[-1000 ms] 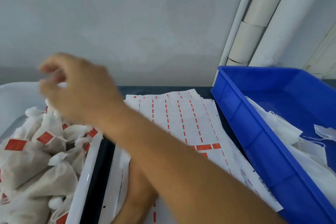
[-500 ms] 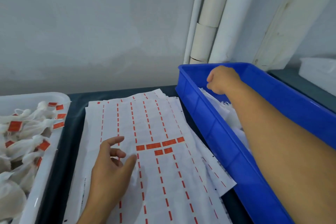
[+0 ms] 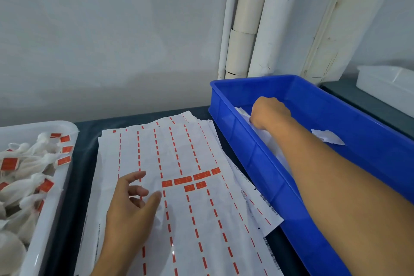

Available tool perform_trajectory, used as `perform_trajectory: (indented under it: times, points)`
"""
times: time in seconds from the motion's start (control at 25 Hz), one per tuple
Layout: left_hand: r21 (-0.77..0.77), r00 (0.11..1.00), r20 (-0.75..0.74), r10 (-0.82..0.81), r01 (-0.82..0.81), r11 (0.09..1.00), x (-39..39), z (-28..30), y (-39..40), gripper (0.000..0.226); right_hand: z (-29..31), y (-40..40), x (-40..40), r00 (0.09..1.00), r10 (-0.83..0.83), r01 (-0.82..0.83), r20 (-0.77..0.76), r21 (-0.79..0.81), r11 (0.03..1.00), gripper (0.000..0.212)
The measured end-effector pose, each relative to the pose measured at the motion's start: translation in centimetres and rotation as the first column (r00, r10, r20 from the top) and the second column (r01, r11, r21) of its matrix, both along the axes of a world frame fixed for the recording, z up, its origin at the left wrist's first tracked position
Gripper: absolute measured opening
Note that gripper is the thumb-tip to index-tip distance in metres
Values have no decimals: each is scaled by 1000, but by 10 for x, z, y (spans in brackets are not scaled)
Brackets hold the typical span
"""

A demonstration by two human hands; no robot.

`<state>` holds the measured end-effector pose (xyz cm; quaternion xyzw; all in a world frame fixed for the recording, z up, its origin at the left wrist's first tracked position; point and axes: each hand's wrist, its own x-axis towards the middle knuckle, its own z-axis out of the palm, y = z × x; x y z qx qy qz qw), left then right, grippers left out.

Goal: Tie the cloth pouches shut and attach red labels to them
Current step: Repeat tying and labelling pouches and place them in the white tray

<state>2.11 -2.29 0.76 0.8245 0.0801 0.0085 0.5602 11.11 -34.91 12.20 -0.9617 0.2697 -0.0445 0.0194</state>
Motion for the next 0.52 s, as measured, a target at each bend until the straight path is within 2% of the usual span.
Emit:
perform_trajectory:
  times: [0.16,0.28,0.4,0.52]
  points:
    - [-13,1000,10,-4,4,1000,0,0,1,54,4,4,-2,1000,10,-9,1,-90,996,22]
    - [-28,1000,13,-5,6,1000,0,-1,1,52,7,7,-4,1000,23,-23,-5,-142,990,28]
    - [-41,1000,10,-14,14,999,0,-2,0,51,12,11,-3,1000,13,-12,4,-141,990,18]
    - [-42,1000,16,-11,12,999,-1,-2,1,50,15,12,1,1000,10,-8,17,-106,994,19]
